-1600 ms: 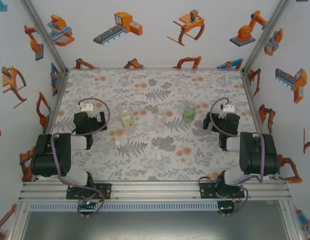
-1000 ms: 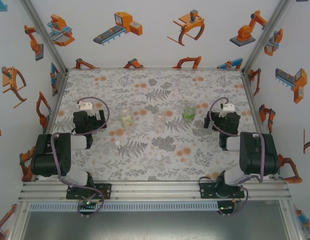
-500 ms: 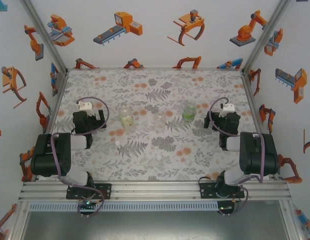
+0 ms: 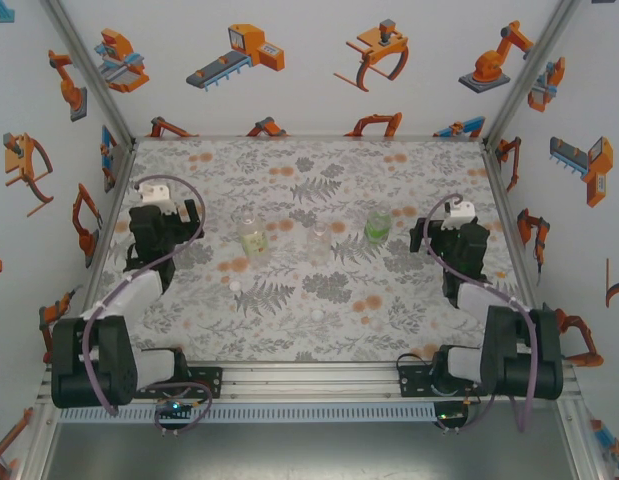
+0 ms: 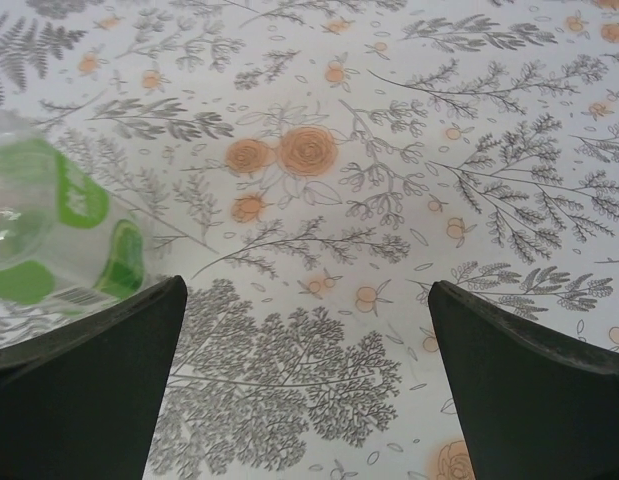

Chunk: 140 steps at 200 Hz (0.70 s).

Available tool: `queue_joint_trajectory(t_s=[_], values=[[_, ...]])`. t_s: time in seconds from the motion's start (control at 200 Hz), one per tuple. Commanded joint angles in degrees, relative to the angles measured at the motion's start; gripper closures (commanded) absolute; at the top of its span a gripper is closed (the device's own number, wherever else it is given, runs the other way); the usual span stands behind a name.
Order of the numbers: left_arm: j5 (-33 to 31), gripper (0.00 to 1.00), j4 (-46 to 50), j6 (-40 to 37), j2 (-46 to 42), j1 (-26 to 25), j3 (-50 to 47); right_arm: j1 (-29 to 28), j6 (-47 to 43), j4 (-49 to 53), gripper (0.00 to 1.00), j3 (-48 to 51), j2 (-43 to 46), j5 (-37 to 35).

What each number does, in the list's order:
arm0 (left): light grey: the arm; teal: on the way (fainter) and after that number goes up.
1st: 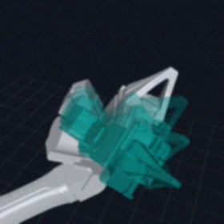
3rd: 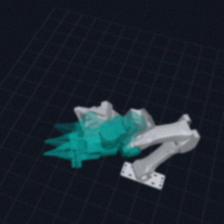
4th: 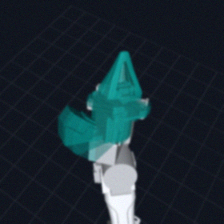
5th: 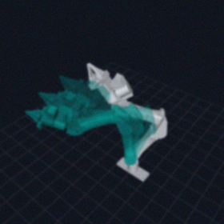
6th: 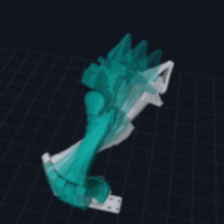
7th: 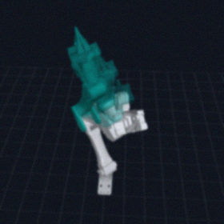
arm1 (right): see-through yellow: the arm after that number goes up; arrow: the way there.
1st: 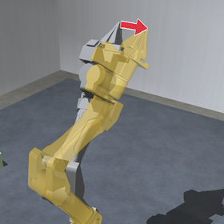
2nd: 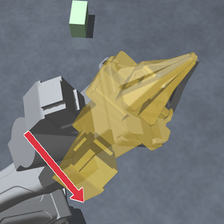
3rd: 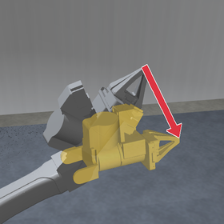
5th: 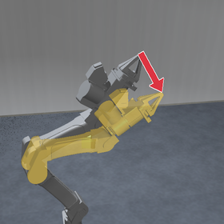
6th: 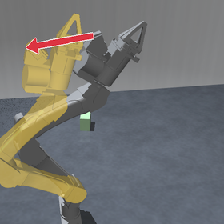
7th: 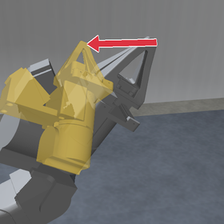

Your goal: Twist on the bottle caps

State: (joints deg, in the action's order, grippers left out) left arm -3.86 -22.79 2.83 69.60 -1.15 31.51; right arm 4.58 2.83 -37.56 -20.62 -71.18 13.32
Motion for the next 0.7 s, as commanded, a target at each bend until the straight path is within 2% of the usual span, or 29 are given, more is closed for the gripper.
queue_joint_trajectory(t_s=[0.0,0.13,0.31,0.481,0.606,0.696], values=[[0.9,0.03,14.7,2.3,-4.2,-0.4,4.2,-0.9,0.7,5.4,0.04,-2.1,4.4,5.8],[2.6,0.03,22.3,3.2,-8.4,-0.4,6.3,-3.2,3.0,9.8,0.06,-3.2,9.0,10.0],[6.3,0.03,31.9,4.5,-11.6,-0.3,10.4,-9.1,3.4,13.4,0.05,-5.1,11.3,10.1],[10.5,0.03,37.9,4.0,-13.4,-0.2,14.1,-13.8,3.7,10.0,0.01,-6.3,7.2,6.5],[13.0,0.03,37.3,2.4,-15.8,-0.1,13.1,-16.2,3.8,5.9,0.01,-7.7,2.2,4.4],[11.7,0.03,34.9,3.0,-18.1,-0.2,9.4,-16.8,4.7,1.5,0.01,-8.7,-2.1,3.4]])
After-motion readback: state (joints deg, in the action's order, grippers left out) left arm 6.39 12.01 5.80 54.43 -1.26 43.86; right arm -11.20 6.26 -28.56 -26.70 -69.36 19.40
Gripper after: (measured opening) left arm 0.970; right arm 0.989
